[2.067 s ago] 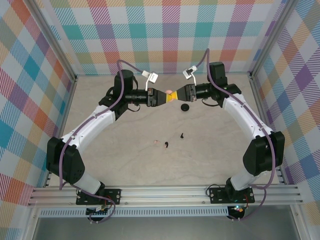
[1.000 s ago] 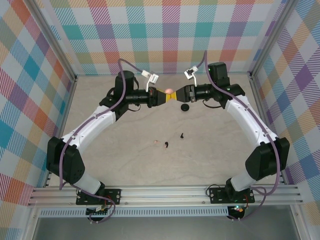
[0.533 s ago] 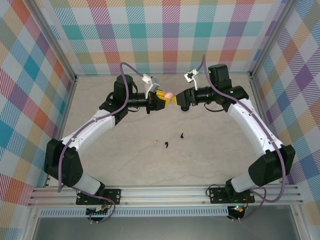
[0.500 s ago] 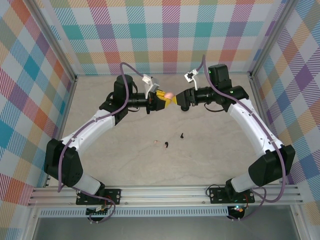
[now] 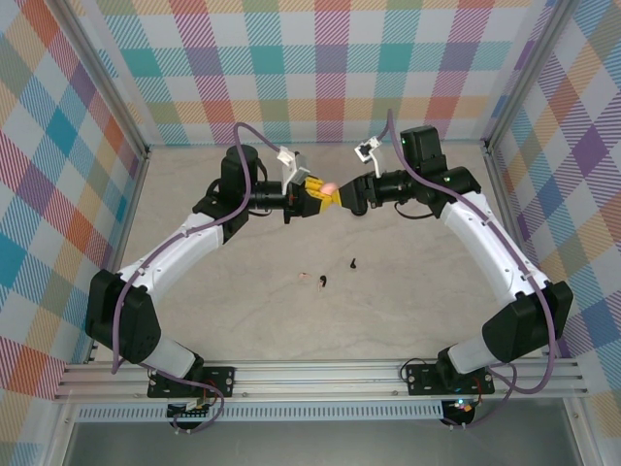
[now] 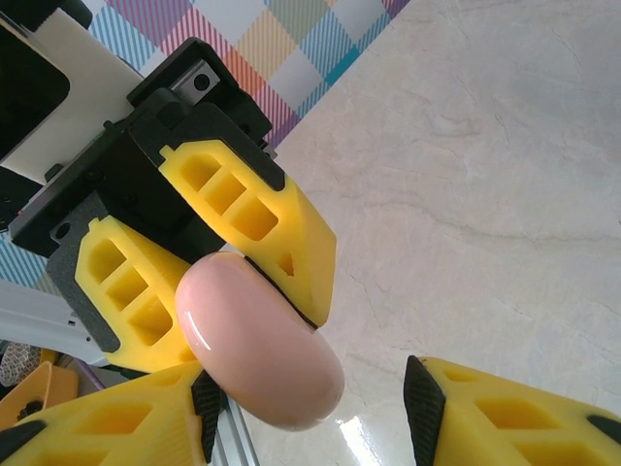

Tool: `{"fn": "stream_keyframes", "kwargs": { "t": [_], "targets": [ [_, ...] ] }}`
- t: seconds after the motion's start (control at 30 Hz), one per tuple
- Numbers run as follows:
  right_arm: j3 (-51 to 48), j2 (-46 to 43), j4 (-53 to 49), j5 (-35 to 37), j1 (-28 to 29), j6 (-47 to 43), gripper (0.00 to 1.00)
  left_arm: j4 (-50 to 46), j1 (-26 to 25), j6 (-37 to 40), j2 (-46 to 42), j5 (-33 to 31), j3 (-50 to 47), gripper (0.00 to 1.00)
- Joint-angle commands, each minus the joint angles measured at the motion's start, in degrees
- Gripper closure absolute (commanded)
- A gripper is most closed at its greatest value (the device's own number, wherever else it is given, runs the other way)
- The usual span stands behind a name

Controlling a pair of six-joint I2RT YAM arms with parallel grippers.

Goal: Insert wireless bluetooth earbuds into charging case

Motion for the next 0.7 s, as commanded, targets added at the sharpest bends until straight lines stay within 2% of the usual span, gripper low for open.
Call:
{"fn": "stream_keyframes", "kwargs": {
  "t": [0.0, 0.33, 0.67],
  "targets": [
    [1.4, -0.6, 0.9, 3.5, 0.3, 0.7, 0.45, -1.3, -1.2, 3.1, -2.5, 3.5, 0.1, 0.8],
    [1.2, -1.1, 2.8, 7.8, 0.4, 3.1, 0.45, -4.1, -1.5, 5.1, -3.0, 4.5, 0.1, 0.81],
    [1.5, -0.2, 1.3, 6.7, 0.4, 2.5, 0.45, -4.1, -1.5, 5.1, -3.2, 4.9, 0.5, 0.82]
  ]
}}
